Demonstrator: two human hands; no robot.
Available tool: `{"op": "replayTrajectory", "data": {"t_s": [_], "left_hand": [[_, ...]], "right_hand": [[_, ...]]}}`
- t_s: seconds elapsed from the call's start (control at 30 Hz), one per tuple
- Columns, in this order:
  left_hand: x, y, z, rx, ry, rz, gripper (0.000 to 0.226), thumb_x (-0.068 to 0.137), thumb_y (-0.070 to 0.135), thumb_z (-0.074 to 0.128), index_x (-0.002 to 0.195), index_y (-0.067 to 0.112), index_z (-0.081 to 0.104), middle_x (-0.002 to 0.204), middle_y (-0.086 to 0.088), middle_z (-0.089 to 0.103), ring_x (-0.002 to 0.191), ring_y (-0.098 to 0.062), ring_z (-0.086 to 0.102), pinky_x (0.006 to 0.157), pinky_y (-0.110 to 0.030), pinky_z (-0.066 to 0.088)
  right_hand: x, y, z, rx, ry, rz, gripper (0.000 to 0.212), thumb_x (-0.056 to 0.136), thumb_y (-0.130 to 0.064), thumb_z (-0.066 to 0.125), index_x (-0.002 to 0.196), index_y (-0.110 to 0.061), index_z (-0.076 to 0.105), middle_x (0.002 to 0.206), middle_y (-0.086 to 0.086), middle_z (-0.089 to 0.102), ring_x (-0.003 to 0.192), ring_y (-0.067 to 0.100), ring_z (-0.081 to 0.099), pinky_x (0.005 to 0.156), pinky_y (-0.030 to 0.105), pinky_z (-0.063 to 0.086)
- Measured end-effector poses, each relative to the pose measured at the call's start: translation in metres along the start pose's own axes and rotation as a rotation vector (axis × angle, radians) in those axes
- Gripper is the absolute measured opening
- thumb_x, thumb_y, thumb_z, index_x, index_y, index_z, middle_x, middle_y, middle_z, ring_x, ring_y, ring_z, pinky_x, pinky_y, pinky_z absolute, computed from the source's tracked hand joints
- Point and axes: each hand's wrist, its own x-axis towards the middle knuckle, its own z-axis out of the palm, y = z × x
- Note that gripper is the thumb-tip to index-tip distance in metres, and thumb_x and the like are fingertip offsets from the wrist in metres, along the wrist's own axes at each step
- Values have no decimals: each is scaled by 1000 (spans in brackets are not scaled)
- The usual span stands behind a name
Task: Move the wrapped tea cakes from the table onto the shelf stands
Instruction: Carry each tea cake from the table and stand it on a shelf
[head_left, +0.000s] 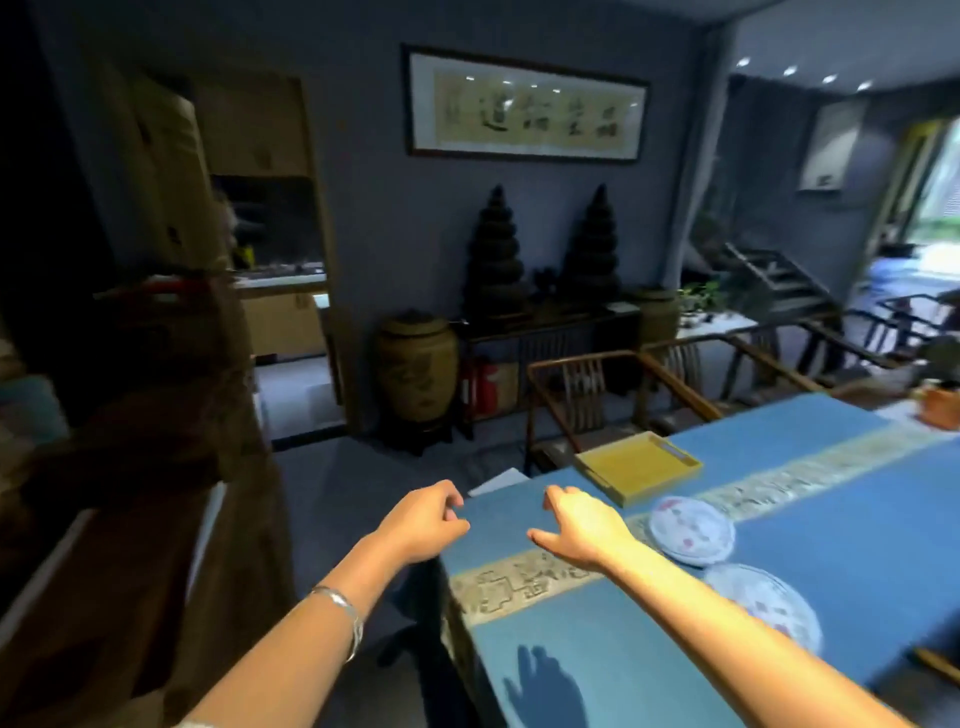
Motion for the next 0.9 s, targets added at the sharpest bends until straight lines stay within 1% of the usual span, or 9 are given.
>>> {"op": "replayTrajectory", "data": {"t_s": [0.1, 0.23, 0.37, 0.43, 0.6, 0.73, 0.8, 0.87, 0.9], "left_hand": [[47, 50, 47, -2, -107, 61, 16, 90, 28, 61, 102, 26, 51, 86, 10, 62, 76, -8, 58, 69, -26, 45], [100, 102, 107, 25, -198, 120, 19, 91, 29, 60, 106, 26, 49, 85, 11, 61, 76, -8, 58, 64, -23, 42], [139, 142, 160, 31, -249, 132, 26, 89, 29, 60, 113, 22, 53, 95, 4, 64, 89, -15, 60, 75, -30, 47], [153, 158, 183, 20, -288, 127, 29, 88, 27, 60, 115, 19, 54, 95, 1, 65, 91, -19, 61, 79, -33, 49], [186, 181, 231, 10, -375, 118, 32, 86, 26, 61, 116, 18, 54, 88, 3, 62, 83, -16, 58, 76, -32, 48], [211, 185, 267, 21, -469, 97, 36, 85, 24, 62, 120, 16, 55, 87, 5, 61, 80, -14, 57, 63, -26, 42], [222, 185, 283, 59, -579, 80, 42, 87, 27, 62, 126, 14, 51, 99, -1, 64, 90, -19, 61, 63, -24, 42], [229, 182, 296, 111, -725, 48, 48, 91, 31, 60, 133, 12, 46, 119, -11, 62, 103, -26, 63, 69, -27, 44], [232, 180, 301, 130, -791, 32, 52, 91, 34, 60, 136, 12, 43, 124, -14, 61, 102, -26, 64, 66, -27, 45]], "right_hand": [[-5, 78, -5, 4, -23, 122, 52, 90, -52, 56, 125, -14, 50, 127, 11, 57, 115, 30, 58, 86, 37, 47], [-7, 172, -5, 9, -64, 243, 52, 91, -53, 55, 123, -12, 51, 127, 12, 58, 114, 30, 58, 89, 39, 49], [-11, 249, 0, 36, -103, 356, 53, 93, -49, 53, 132, -13, 47, 132, 10, 55, 117, 29, 56, 87, 37, 50], [-15, 279, 4, 66, -112, 409, 50, 93, -48, 55, 129, -14, 48, 131, 9, 56, 115, 27, 57, 87, 37, 52], [-22, 336, 13, 114, -108, 523, 49, 92, -49, 58, 124, -13, 49, 126, 8, 58, 109, 26, 59, 83, 36, 51], [-24, 365, 33, 115, -145, 606, 46, 92, -49, 56, 119, -12, 51, 121, 8, 59, 104, 26, 59, 79, 35, 50], [-26, 375, 45, 130, -166, 649, 46, 92, -48, 56, 119, -11, 51, 120, 9, 60, 105, 27, 59, 81, 36, 50], [-28, 382, 57, 149, -184, 705, 46, 92, -48, 56, 119, -11, 51, 118, 10, 61, 105, 27, 59, 79, 35, 48], [-29, 385, 62, 161, -189, 730, 46, 93, -48, 56, 119, -10, 51, 118, 10, 62, 105, 28, 59, 77, 34, 46]]}}
